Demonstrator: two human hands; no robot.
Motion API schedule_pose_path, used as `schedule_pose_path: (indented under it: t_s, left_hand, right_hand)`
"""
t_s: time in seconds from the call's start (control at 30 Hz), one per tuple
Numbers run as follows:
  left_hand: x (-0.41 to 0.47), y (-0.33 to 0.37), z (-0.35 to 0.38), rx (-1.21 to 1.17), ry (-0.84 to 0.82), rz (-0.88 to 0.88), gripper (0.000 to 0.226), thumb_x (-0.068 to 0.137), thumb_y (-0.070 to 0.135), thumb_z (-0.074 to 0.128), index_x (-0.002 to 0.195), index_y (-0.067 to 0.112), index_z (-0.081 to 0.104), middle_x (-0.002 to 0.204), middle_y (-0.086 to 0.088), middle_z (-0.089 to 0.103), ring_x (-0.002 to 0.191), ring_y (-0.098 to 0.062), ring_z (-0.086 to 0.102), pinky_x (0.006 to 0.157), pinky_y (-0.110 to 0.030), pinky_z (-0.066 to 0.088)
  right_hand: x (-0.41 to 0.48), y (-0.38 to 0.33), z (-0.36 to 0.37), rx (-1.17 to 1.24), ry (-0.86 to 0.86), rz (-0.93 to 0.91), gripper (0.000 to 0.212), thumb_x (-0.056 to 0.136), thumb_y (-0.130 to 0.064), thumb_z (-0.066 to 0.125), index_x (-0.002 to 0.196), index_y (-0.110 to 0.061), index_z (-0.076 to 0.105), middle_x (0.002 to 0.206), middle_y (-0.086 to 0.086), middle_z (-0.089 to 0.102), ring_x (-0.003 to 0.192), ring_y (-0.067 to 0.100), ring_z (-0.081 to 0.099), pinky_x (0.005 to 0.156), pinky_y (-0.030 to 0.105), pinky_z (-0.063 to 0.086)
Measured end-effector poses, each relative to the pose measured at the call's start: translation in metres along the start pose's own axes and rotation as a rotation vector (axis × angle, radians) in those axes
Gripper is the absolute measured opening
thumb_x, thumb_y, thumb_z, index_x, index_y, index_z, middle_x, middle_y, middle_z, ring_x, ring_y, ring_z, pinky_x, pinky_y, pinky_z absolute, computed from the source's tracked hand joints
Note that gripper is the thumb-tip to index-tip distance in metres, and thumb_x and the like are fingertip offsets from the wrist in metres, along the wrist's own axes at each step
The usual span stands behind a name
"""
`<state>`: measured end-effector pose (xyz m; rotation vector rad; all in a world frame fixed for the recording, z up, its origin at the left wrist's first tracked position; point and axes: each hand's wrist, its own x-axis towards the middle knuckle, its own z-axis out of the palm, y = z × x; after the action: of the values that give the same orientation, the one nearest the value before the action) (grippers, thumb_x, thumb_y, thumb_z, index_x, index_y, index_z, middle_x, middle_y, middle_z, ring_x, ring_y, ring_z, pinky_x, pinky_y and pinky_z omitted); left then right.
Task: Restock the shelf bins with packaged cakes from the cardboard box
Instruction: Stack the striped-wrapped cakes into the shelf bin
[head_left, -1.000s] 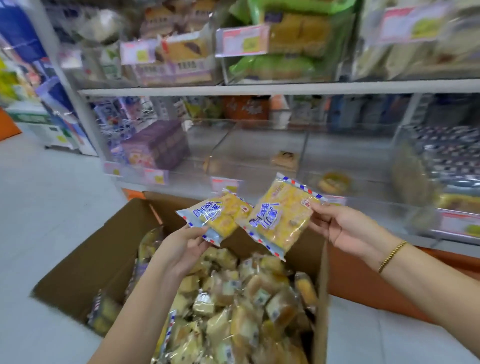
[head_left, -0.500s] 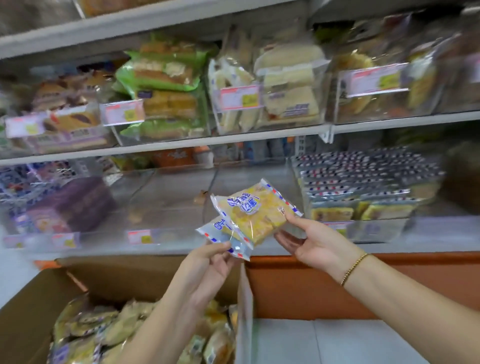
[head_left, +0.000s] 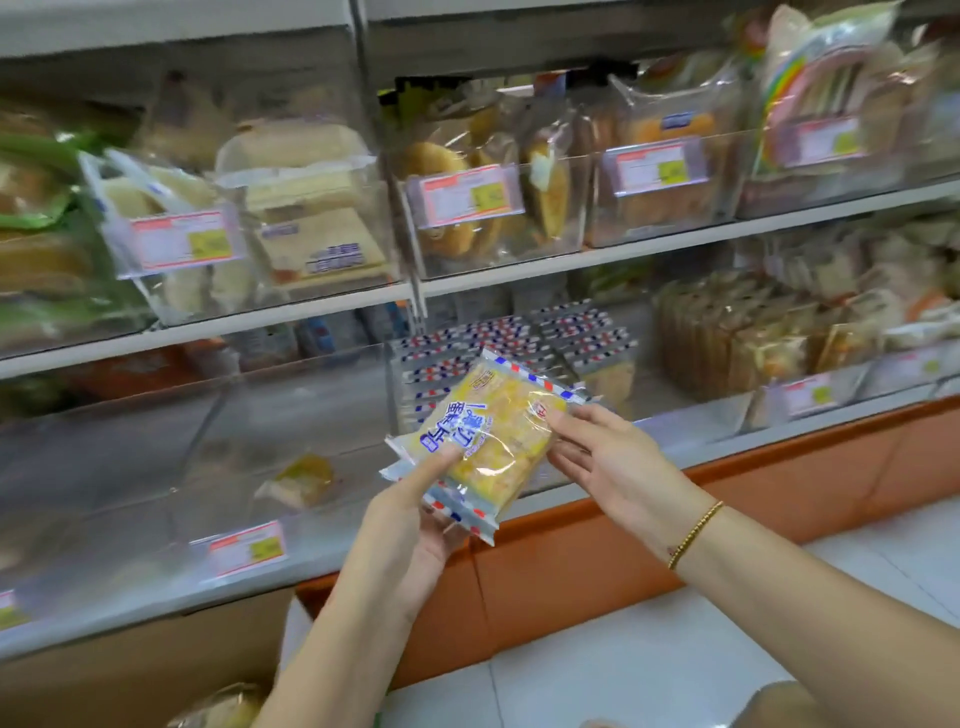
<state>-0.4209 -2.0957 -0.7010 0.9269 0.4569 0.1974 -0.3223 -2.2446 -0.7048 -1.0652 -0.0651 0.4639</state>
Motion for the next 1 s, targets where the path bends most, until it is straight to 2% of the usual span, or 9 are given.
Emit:
schedule_pose_path:
  t_s: [0.13,0.23,0.4,0.5,0.57,0.67,0.8,0.9,1.0]
  left_hand:
    - [0.015,-0.020,0.023,-0.055,-0.003,0.009,0.032,0.077,-0.001,0.063,0.109,0.006,0.063,0.109,-0.017,0.070,0.094,-0.033,0.068,0.063,-0.035,0.059]
    - [0.020,-0.031,0.040,-0.074,-0.032,0.081,0.028,0.082,-0.006,0.059,0.107,0.007,0.062,0.103,-0.014,0.071,0.076,-0.022,0.070,0.051,-0.026,0.056]
    - [0.030,-0.039,0.065,-0.033,-0.087,0.094,0.025,0.082,-0.009,0.059,0.100,0.009,0.061,0.087,-0.008,0.073,0.060,-0.013,0.065,0.046,-0.023,0.047]
    - [0.042,-0.041,0.074,-0.028,-0.160,-0.004,0.019,0.081,-0.008,0.060,0.094,0.006,0.060,0.079,-0.011,0.068,0.052,-0.014,0.056,0.052,-0.027,0.051]
    - [0.052,-0.040,0.078,0.023,-0.229,-0.047,0.030,0.076,0.001,0.069,0.105,0.000,0.062,0.086,-0.014,0.066,0.064,-0.021,0.059,0.070,-0.040,0.060]
    - [0.063,-0.021,0.084,0.249,-0.211,-0.045,0.074,0.064,0.019,0.078,0.131,0.004,0.050,0.093,-0.006,0.073,0.085,-0.022,0.070,0.085,-0.039,0.057]
    - [0.078,0.010,0.094,0.732,-0.143,0.150,0.102,0.049,0.047,0.080,0.139,0.018,0.043,0.124,-0.001,0.061,0.110,-0.017,0.061,0.098,-0.036,0.049]
    - [0.094,0.016,0.099,1.092,-0.106,0.294,0.075,0.065,0.050,0.080,0.130,0.026,0.052,0.123,0.008,0.058,0.112,-0.013,0.057,0.099,-0.034,0.047]
    - [0.116,0.008,0.100,1.332,-0.108,0.361,0.048,0.080,0.035,0.076,0.123,0.023,0.058,0.114,0.009,0.062,0.102,-0.008,0.059,0.082,-0.019,0.045]
  right_hand:
    - [0.002,-0.006,-0.024,0.125,0.032,-0.025,0.058,0.080,-0.014,0.073,0.131,-0.012,0.044,0.112,0.013,0.070,0.094,0.022,0.071,0.080,0.028,0.057]
    - [-0.002,-0.009,-0.033,0.054,-0.087,0.093,0.056,0.076,-0.025,0.069,0.123,0.002,0.056,0.105,0.016,0.072,0.088,0.023,0.072,0.070,0.027,0.059]
    - [0.002,-0.017,-0.053,0.054,-0.109,0.049,0.049,0.077,-0.018,0.067,0.122,-0.003,0.058,0.107,0.014,0.072,0.087,0.022,0.072,0.068,0.027,0.058]
    - [0.014,-0.032,-0.065,0.052,-0.067,-0.007,0.054,0.074,-0.011,0.069,0.125,-0.003,0.054,0.109,0.013,0.071,0.091,0.023,0.072,0.070,0.027,0.059]
    - [0.024,-0.047,-0.075,-0.014,-0.021,-0.051,0.047,0.079,-0.005,0.068,0.124,-0.003,0.055,0.107,0.013,0.072,0.089,0.022,0.072,0.071,0.028,0.060]
    - [0.037,-0.080,-0.092,-0.170,0.018,-0.103,0.038,0.083,-0.001,0.066,0.120,-0.002,0.058,0.101,0.011,0.073,0.078,0.018,0.072,0.066,0.026,0.060]
    - [0.061,-0.132,-0.111,-0.566,0.064,-0.196,0.038,0.080,-0.003,0.071,0.116,-0.009,0.060,0.103,0.006,0.072,0.084,0.015,0.072,0.065,0.024,0.057]
    - [0.081,-0.161,-0.122,-0.783,0.107,-0.307,0.042,0.076,-0.006,0.077,0.114,-0.014,0.061,0.102,0.003,0.072,0.089,0.016,0.071,0.080,0.032,0.057]
    - [0.097,-0.174,-0.132,-0.846,0.064,-0.305,0.038,0.078,-0.005,0.076,0.111,-0.017,0.062,0.100,0.001,0.072,0.088,0.014,0.071,0.080,0.030,0.057]
